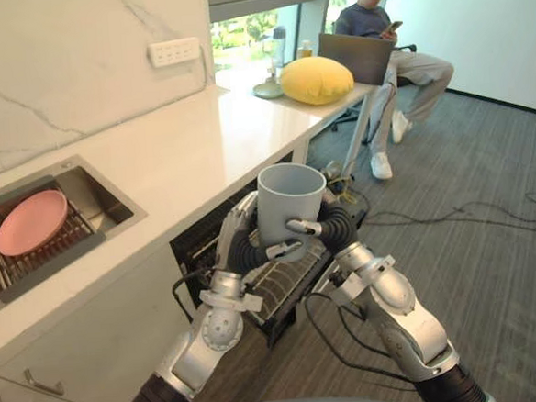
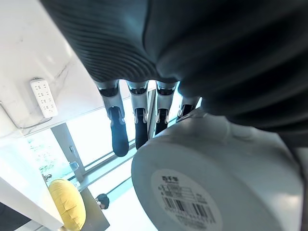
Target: Walk over to the sink, pick up the cup, carry it to the dishwasher, place the cup inside the dishwasher, then close the dishwasher door
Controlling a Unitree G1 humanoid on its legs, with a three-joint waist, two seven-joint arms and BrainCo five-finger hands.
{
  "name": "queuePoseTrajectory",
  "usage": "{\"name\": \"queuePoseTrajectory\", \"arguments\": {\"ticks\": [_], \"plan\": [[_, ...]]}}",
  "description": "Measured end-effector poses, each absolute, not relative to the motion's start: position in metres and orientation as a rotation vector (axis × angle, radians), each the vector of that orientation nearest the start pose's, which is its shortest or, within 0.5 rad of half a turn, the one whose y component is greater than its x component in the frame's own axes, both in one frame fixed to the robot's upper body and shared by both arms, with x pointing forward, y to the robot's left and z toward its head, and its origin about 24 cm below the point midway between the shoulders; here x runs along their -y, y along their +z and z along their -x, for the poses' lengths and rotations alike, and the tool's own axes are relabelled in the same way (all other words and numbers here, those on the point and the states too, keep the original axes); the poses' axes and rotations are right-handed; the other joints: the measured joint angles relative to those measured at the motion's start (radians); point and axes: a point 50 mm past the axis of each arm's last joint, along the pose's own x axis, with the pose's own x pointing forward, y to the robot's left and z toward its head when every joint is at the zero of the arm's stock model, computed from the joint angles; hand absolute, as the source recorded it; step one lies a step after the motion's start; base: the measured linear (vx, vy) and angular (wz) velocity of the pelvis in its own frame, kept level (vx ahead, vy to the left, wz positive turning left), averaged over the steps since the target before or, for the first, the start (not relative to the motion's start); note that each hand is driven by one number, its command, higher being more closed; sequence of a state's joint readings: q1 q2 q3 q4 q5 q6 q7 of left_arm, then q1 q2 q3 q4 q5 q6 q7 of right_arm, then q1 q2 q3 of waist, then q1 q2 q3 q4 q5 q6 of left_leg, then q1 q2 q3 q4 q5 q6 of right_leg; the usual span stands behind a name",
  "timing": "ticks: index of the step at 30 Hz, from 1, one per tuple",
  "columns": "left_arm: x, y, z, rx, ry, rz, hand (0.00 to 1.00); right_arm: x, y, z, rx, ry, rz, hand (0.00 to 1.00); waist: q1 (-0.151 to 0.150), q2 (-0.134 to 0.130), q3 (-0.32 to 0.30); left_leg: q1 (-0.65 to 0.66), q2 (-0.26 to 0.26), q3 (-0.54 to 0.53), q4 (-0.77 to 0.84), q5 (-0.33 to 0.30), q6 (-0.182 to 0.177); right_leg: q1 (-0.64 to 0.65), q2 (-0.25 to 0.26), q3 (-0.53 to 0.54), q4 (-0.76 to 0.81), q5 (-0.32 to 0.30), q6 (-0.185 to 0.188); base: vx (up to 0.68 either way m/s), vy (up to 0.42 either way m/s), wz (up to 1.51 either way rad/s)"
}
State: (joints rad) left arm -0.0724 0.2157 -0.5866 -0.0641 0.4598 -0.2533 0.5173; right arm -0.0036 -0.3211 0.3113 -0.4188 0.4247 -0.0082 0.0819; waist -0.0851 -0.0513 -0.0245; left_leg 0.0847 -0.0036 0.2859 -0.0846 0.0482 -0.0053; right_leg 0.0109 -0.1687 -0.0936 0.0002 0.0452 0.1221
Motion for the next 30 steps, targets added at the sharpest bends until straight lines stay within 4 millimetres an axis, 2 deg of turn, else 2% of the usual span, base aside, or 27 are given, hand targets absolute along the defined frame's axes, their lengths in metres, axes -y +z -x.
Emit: {"name": "queuePoseTrajectory", "arguments": {"ticks": [14,15,30], "plan": [[-0.052,0.0885,-0.2209,0.565,-0.202,-0.373,0.0,0.1033,0.125,-0.2242,0.309,0.52,-0.184,1.0,0.0,-0.003,0.007,0.0,-0.001,0.0,0.0,0.0,0.0,0.0,-0.001,0.0,0.0,0.0,0.0,0.0,0.0,0.0],[-0.052,0.0885,-0.2209,0.564,-0.202,-0.372,1.0,0.1032,0.125,-0.2242,0.309,0.519,-0.185,1.0,0.0,-0.003,0.007,0.0,-0.001,0.0,0.0,0.0,0.0,0.0,-0.001,0.0,0.0,0.0,0.0,0.0,0.0,0.0],[-0.0501,0.0872,-0.2204,0.538,-0.219,-0.344,1.0,0.1036,0.1243,-0.2246,0.301,0.493,-0.19,1.0,0.0,-0.002,0.019,-0.002,-0.001,-0.002,0.0,0.0,0.0,-0.001,-0.001,-0.001,0.0,0.0,0.001,0.0,0.0,0.0]]}}
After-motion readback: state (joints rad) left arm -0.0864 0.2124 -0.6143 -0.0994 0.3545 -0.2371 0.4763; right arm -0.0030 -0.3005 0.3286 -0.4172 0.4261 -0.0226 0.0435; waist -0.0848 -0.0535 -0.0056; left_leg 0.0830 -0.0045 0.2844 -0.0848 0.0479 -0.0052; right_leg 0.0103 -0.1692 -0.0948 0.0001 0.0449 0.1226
